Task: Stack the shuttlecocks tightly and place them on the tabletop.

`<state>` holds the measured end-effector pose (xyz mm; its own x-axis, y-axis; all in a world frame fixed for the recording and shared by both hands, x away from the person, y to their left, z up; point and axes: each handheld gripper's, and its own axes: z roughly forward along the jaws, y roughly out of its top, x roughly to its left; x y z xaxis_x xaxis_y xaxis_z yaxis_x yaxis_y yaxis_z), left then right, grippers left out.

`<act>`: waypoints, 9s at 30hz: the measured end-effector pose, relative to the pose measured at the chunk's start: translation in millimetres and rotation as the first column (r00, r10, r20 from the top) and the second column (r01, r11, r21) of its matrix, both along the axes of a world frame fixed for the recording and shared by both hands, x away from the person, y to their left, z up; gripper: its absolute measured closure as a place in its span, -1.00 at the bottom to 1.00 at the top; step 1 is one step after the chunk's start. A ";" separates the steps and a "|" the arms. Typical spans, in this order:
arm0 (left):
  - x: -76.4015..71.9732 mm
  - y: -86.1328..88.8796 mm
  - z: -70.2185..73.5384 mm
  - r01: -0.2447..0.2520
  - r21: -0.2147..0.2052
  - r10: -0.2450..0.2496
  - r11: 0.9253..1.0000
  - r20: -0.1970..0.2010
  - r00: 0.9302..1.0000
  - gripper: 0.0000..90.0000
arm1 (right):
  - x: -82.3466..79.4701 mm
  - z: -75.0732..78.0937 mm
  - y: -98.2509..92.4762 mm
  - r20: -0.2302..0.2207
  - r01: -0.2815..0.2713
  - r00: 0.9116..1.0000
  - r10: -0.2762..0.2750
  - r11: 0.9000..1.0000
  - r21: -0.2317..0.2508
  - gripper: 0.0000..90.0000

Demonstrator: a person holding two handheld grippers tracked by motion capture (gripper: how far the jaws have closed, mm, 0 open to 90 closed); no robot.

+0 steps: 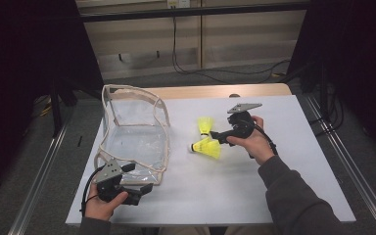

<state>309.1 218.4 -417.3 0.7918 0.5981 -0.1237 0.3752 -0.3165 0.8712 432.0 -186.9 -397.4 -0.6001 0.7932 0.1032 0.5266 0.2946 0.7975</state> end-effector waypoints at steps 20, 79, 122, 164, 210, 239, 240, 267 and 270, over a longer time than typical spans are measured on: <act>0.7 -0.2 0.2 -0.004 -0.002 0.004 1.000 0.001 1.000 -0.93 | 17.7 1.2 6.1 0.001 0.004 1.000 -0.004 1.000 -0.016 -0.82; 4.2 -7.9 1.5 -0.033 -0.004 0.033 0.999 0.026 0.999 -0.92 | 37.6 -9.7 18.8 -0.014 -0.019 1.000 0.018 0.998 -0.062 -0.80; 4.9 -8.5 0.9 -0.042 -0.008 0.042 0.999 0.031 0.999 -0.92 | 56.8 -21.1 28.2 -0.009 -0.032 0.999 0.031 0.994 -0.101 -0.52; 4.0 -8.6 1.3 -0.042 0.000 0.042 0.999 0.034 0.999 -0.92 | 62.8 -21.9 26.6 -0.023 -0.064 0.998 0.061 0.989 -0.136 0.61; 3.7 -8.8 1.1 -0.040 -0.001 0.040 0.999 0.037 0.999 -0.92 | 10.6 10.0 -35.8 0.066 -0.002 0.998 0.007 0.997 -0.076 1.00; 4.1 -11.4 0.3 -0.054 0.000 0.054 0.999 0.036 0.998 -0.93 | -40.6 1.7 -42.9 0.070 -0.043 0.997 0.045 0.999 -0.024 1.00; 4.2 -11.3 0.4 -0.054 0.000 0.054 0.999 0.036 0.998 -0.93 | -41.4 0.2 -42.8 0.066 -0.044 0.997 0.045 0.999 -0.022 1.00; 3.8 -11.6 0.7 -0.058 0.006 0.058 0.998 0.039 0.998 -0.93 | -60.5 -13.3 -71.4 0.038 -0.008 0.999 0.005 0.998 0.064 0.94; 3.8 -11.7 0.6 -0.057 0.007 0.057 0.998 0.039 0.998 -0.93 | -62.6 -14.0 -73.6 0.037 -0.002 0.999 0.000 0.998 0.060 0.91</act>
<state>312.9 206.7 -416.7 0.7603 0.6435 -0.0884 0.3586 -0.3024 0.8831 369.4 -260.5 -411.4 -0.6055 0.7855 0.1281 0.4959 0.2465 0.8326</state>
